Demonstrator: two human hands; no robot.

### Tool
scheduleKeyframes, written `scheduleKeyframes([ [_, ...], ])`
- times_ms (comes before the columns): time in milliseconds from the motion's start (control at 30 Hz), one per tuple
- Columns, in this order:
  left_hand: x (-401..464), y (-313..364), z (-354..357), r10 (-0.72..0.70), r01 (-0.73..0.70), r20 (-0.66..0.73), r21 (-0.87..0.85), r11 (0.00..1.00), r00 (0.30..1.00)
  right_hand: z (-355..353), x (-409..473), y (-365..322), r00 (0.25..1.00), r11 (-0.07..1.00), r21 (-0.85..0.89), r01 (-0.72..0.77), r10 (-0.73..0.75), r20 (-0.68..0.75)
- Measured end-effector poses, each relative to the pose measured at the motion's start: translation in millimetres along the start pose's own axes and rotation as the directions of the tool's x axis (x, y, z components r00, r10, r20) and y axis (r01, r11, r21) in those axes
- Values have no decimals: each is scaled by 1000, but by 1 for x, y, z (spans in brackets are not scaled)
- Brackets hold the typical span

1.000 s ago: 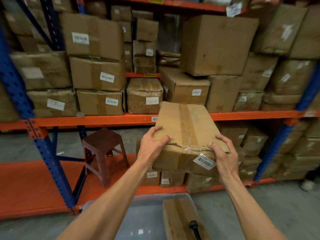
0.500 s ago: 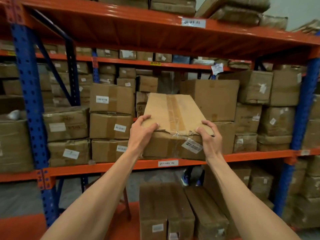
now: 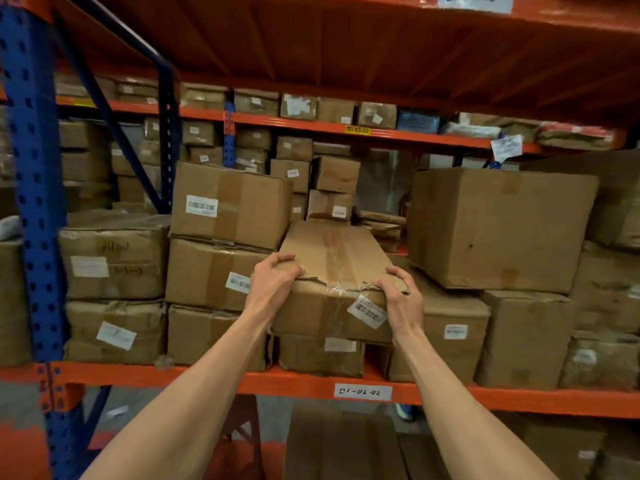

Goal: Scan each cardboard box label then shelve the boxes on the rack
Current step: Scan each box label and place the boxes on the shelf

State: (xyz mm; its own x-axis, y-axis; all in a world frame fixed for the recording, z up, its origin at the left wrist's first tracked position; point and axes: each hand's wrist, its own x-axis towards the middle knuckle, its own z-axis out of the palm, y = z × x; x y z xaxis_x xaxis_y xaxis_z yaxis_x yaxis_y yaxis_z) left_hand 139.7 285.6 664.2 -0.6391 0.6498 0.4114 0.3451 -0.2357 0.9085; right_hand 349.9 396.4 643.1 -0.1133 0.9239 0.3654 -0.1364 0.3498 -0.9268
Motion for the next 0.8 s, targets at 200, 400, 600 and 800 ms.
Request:
scheduleKeyframes([
  [200,65,-72,25,-40,44,-36,118,992,999,38,67,72,998,997,-64,-45,47,30],
  [400,99,-98,50,183,-61,-221,466,883,958,58,119,87,997,989,-141,-35,44,57],
  [600,90,-123,57,705,-299,-32,891,341,708,50,124,111,917,694,-617,371,-379,124],
  [800,90,-155,43,603,-568,408,818,92,685,68,95,159,713,286,-727,624,-588,381],
])
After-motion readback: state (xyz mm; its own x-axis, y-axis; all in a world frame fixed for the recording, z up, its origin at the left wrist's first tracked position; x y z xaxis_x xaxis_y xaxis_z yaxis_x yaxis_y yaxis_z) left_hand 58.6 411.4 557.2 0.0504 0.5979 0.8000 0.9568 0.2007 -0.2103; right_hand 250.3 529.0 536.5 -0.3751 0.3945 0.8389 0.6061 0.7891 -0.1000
